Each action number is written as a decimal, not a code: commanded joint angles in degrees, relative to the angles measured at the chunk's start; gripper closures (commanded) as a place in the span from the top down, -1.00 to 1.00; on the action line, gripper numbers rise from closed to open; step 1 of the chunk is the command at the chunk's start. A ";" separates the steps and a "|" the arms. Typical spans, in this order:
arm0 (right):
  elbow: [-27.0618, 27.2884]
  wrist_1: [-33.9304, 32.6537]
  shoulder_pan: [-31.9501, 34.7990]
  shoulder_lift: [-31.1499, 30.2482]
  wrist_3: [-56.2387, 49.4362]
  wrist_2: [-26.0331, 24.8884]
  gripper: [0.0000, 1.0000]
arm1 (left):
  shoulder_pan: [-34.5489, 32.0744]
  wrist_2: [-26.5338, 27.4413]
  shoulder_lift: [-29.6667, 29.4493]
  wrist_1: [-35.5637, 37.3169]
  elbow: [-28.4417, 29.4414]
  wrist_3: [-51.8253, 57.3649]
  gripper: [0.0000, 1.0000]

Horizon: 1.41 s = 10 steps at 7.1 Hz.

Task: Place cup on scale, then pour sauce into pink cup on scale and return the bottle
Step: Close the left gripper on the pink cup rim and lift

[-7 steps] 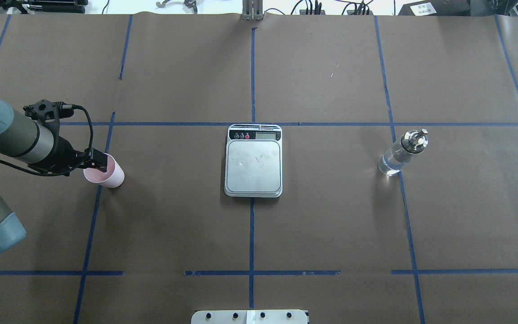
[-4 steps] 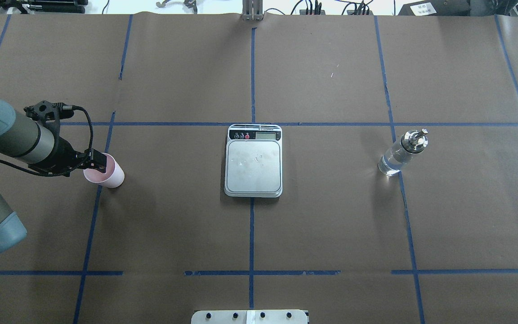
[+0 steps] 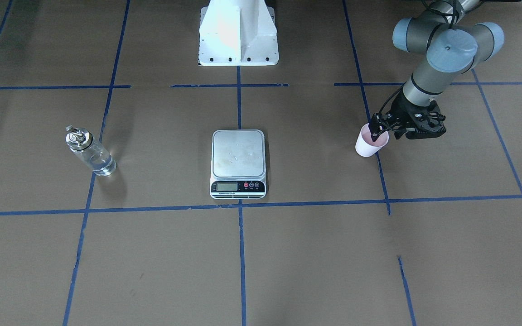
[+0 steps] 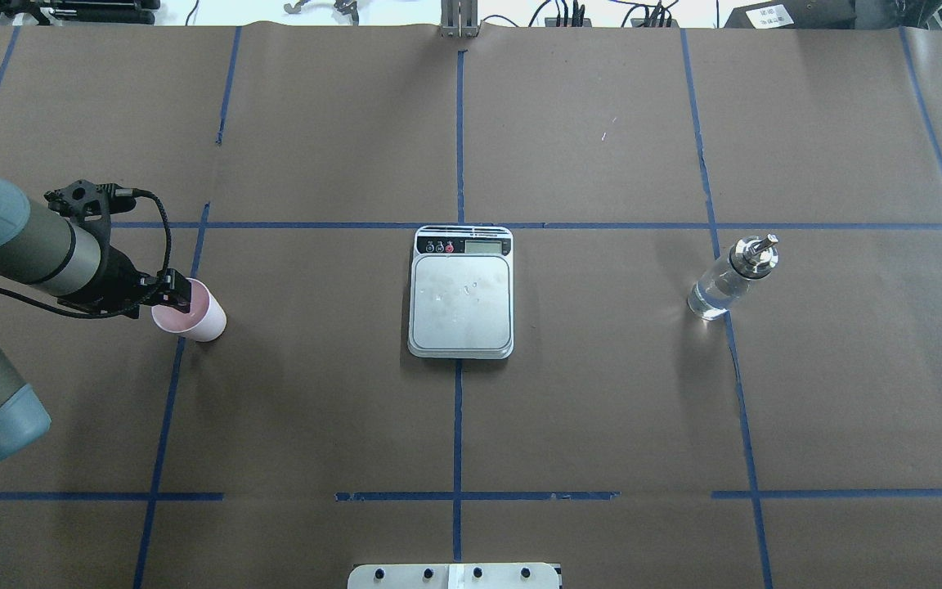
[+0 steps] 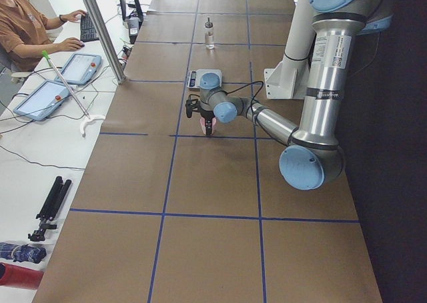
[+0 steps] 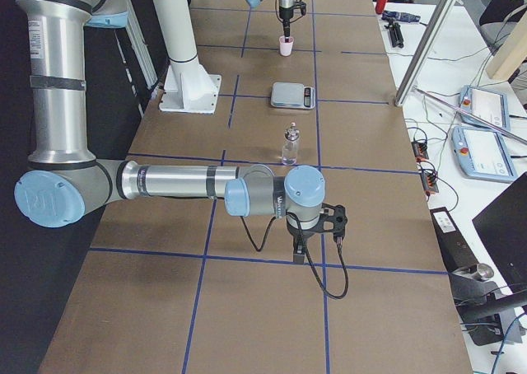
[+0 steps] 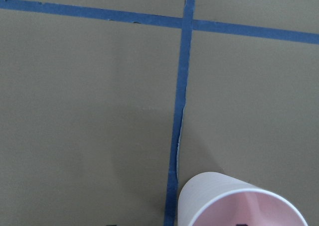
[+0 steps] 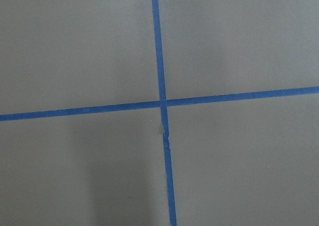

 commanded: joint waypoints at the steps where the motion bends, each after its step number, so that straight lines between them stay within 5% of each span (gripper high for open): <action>1: -0.03 -0.03 0.00 0.01 0.05 0.07 1.00 | 0.09 0.16 -0.24 0.10 -0.16 0.00 -0.41; 10: 0.33 -0.03 0.09 0.01 0.05 0.24 1.00 | 1.41 1.04 -0.24 0.27 0.20 0.00 -0.39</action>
